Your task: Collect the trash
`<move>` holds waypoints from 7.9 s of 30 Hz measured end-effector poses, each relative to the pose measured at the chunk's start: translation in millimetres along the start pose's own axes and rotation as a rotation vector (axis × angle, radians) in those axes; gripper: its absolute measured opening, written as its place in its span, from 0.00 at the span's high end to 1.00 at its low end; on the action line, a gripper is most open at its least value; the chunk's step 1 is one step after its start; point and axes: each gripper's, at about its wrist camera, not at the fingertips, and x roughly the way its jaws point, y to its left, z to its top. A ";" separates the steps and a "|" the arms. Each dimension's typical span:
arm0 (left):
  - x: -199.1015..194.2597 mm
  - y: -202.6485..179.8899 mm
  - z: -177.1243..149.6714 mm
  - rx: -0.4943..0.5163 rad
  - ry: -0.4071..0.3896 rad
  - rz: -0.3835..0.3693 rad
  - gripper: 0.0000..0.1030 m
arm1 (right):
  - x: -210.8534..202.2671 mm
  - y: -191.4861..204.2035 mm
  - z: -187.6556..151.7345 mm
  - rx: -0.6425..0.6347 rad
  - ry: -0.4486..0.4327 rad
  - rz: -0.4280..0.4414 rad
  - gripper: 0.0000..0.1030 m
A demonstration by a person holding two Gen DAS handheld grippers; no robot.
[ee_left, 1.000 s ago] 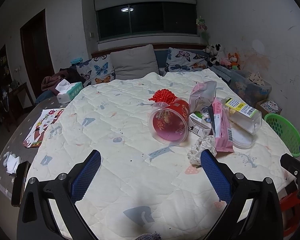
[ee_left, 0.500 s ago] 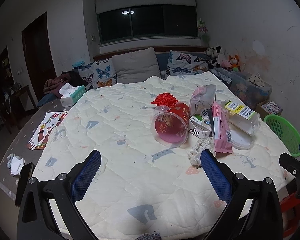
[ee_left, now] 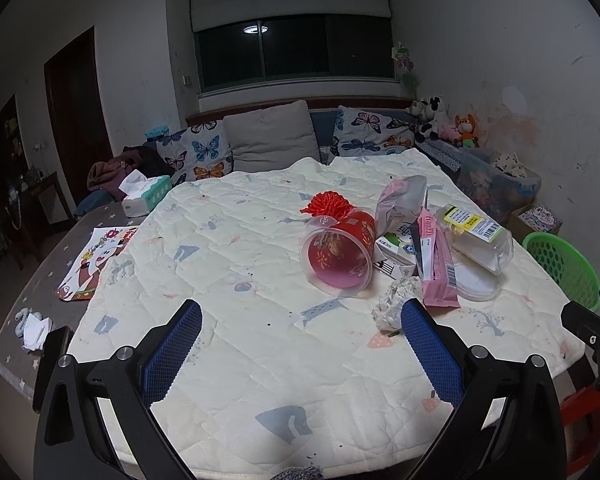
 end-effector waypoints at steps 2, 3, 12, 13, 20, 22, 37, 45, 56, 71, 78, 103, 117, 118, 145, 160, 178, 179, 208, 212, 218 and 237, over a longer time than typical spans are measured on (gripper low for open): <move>-1.7 -0.3 0.9 -0.001 0.002 -0.007 0.06 | -3.1 -1.0 -0.1 0.006 -0.004 0.000 0.04; -1.9 -0.6 1.9 0.002 0.000 -0.009 0.06 | -5.0 -1.6 0.2 0.008 -0.009 -0.005 0.04; 2.0 -8.1 -2.2 0.021 0.015 -0.016 0.06 | -1.4 -8.0 -4.6 0.021 0.000 -0.015 0.04; 3.7 -8.9 -3.2 0.022 0.022 -0.021 0.06 | -0.1 -8.3 -5.2 0.024 0.003 -0.013 0.04; 8.6 -12.5 -4.3 0.024 0.030 -0.021 0.06 | 4.5 -8.0 -7.5 0.016 0.012 -0.006 0.04; 10.0 -11.6 -3.1 0.018 0.032 -0.021 0.06 | 6.1 -6.8 -6.7 0.011 0.015 -0.003 0.04; 20.9 -14.7 22.9 0.019 0.030 -0.014 0.06 | 18.3 0.2 20.7 -0.039 0.019 0.020 0.04; 33.1 -16.6 34.7 0.028 0.041 -0.024 0.06 | 27.3 1.6 33.5 -0.066 0.024 0.031 0.04; 50.3 -19.1 35.5 0.104 0.094 -0.066 0.06 | 43.1 9.1 35.7 -0.181 0.084 0.058 0.05; 66.7 -1.6 39.2 0.048 0.090 -0.048 0.06 | 75.6 5.4 41.8 -0.132 0.097 0.148 0.12; 75.1 7.4 38.4 0.034 0.093 -0.042 0.06 | 99.8 25.3 45.8 -0.112 0.141 0.232 0.17; 94.2 19.6 20.0 0.055 0.134 -0.081 0.07 | 190.0 51.4 51.7 -0.060 0.262 0.191 0.21; 99.2 11.4 11.3 0.071 0.158 -0.127 0.07 | 192.8 34.1 48.2 0.034 0.285 0.182 0.44; 99.5 9.6 10.7 0.078 0.160 -0.131 0.07 | 190.8 33.8 48.3 0.035 0.281 0.183 0.44; 130.3 -91.2 8.7 0.315 0.179 -0.350 0.22 | 67.7 -55.6 55.2 0.042 0.101 0.132 0.49; 134.7 -98.6 5.5 0.309 0.221 -0.339 0.73 | 66.1 -144.5 45.7 0.119 0.097 -0.040 0.49; 71.3 -165.9 67.4 0.360 0.097 -0.603 0.73 | 110.8 -254.8 23.8 0.246 0.179 -0.221 0.46; 71.1 -173.8 69.7 0.371 0.090 -0.609 0.73 | 110.6 -259.2 23.4 0.255 0.178 -0.222 0.45; 141.4 -421.0 87.5 0.536 0.227 -0.808 0.69 | 34.8 -307.5 -6.8 0.273 0.049 -0.324 0.17; 151.9 -436.7 81.6 0.544 0.252 -0.819 0.65 | 26.3 -313.0 -14.5 0.318 0.035 -0.312 0.17; 152.7 -433.5 80.4 0.507 0.260 -0.816 0.48 | 22.4 -306.1 -13.0 0.313 0.036 -0.295 0.17; 118.0 -216.6 111.7 0.365 0.048 -0.475 0.38 | 49.1 -187.0 35.8 0.159 0.029 -0.067 0.17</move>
